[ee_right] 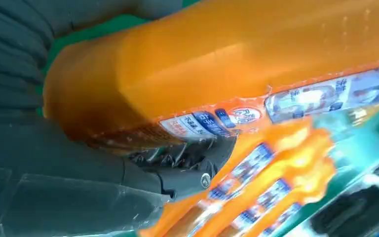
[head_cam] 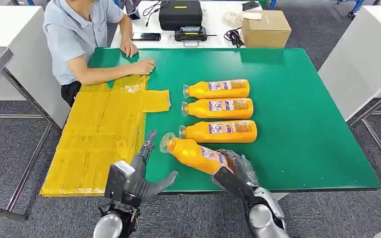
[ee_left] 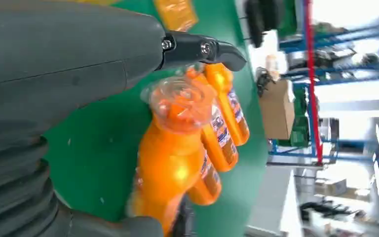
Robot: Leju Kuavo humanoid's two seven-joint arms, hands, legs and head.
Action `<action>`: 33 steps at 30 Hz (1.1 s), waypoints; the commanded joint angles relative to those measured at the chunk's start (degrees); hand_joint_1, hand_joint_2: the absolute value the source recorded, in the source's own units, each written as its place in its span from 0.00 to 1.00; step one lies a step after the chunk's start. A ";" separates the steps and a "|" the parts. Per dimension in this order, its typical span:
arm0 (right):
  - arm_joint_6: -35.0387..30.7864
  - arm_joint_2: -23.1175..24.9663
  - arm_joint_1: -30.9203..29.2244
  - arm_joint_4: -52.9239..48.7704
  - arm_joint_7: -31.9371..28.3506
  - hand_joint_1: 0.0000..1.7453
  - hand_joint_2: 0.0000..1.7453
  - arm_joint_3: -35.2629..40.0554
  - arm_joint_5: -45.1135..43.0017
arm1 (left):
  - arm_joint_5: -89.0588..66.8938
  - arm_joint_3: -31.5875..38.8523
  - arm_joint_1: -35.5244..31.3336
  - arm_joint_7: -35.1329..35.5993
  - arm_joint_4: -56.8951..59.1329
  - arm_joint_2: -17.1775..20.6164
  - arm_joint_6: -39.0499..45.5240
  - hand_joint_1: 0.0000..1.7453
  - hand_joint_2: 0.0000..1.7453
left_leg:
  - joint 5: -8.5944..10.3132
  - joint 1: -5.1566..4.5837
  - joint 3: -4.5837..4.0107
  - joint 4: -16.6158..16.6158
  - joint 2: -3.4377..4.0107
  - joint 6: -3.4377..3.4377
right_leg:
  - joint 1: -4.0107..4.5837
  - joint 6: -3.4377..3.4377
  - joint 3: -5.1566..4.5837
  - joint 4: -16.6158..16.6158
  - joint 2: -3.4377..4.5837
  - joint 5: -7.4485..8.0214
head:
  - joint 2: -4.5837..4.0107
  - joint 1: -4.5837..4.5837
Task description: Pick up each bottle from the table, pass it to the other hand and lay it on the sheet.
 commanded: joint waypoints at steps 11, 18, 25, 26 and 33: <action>-0.21 5.30 -3.78 -4.20 -3.00 0.76 1.00 0.75 -8.42 | 16.33 2.16 -1.88 -0.35 8.38 -1.27 -5.55 0.00 1.00 | -0.05 0.04 -0.13 0.00 -0.03 -0.10 | 0.04 -0.11 -0.08 0.02 -0.03 -0.08 | 0.00 0.02; -0.25 5.66 -6.29 1.03 -3.82 0.82 1.00 3.18 -8.62 | 23.08 1.04 -2.86 -2.25 10.46 -1.09 -10.99 0.00 1.00 | -0.01 0.02 -0.20 -0.02 0.02 -0.06 | 0.01 -0.06 -0.17 0.00 0.03 -0.02 | 0.00 0.02; -0.80 5.57 -9.54 9.54 -4.80 0.84 1.00 8.14 -6.59 | 24.40 0.22 -5.78 -3.13 13.01 -1.27 -11.00 0.00 1.00 | -0.05 0.08 -0.06 -0.03 0.03 -0.12 | 0.08 -0.13 -0.01 -0.05 0.02 -0.04 | 0.00 0.02; -1.21 5.82 -9.61 9.86 -4.81 0.84 1.00 8.39 -6.44 | 24.51 0.26 -6.14 -3.23 13.47 -1.27 -10.91 0.00 1.00 | -0.03 0.05 -0.10 -0.03 0.04 -0.10 | 0.05 -0.11 -0.06 -0.03 0.04 -0.03 | 0.00 0.00; -1.98 5.80 -10.85 11.84 -5.22 0.89 1.00 12.20 -5.37 | 27.36 0.61 -9.46 -4.73 18.42 -1.23 -9.26 0.00 1.00 | 0.00 0.04 -0.18 -0.03 -0.04 -0.07 | 0.03 -0.08 -0.13 -0.02 -0.03 -0.03 | 0.00 0.02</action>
